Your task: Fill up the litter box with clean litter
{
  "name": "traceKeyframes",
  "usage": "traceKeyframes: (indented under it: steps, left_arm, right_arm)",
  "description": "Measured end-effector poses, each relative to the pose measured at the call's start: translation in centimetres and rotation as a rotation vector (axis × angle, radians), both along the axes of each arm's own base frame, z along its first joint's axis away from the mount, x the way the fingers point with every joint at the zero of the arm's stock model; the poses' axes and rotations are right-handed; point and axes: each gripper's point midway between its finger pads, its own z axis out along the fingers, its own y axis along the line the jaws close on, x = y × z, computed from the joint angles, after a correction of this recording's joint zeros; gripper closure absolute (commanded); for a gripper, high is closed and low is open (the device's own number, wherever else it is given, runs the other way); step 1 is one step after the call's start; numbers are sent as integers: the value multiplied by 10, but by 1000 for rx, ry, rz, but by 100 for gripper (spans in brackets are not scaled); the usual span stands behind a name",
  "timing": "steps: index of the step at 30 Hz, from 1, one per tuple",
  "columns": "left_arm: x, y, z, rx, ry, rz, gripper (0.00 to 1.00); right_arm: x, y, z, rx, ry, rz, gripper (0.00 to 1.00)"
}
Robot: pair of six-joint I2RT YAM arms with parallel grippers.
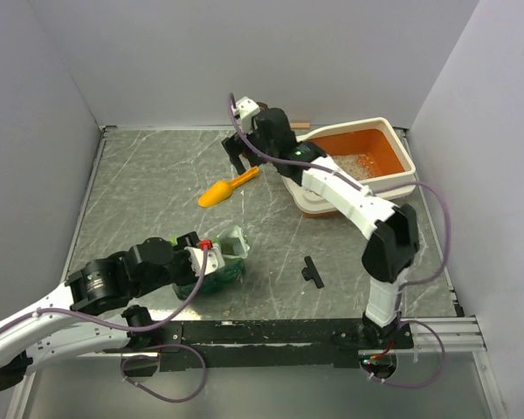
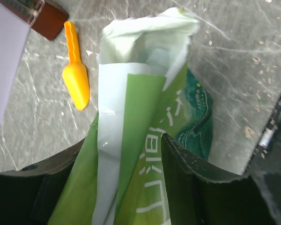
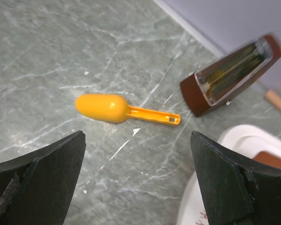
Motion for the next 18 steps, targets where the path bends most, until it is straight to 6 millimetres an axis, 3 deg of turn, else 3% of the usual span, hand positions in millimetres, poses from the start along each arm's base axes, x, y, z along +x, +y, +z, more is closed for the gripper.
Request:
traceKeyframes:
  steps: [5, 8, 12, 14, 18]
  left_arm:
    - [-10, 11, 20, -32, 61, 28, 37]
    - [-12, 12, 51, -132, 43, 40, 35]
    - [-18, 20, 124, -403, -60, 31, 34]
    - [-22, 29, 148, -497, -101, 26, 34]
    - [-23, 31, 159, -545, -124, 23, 32]
  right_arm:
    - [29, 4, -70, -12, 173, -115, 1]
    - [49, 10, -97, 1, 229, -166, 1]
    - [59, 9, -131, 20, 307, -228, 1]
    - [62, 8, -141, 37, 337, -253, 1]
    - [68, 7, -163, 69, 388, -309, 1]
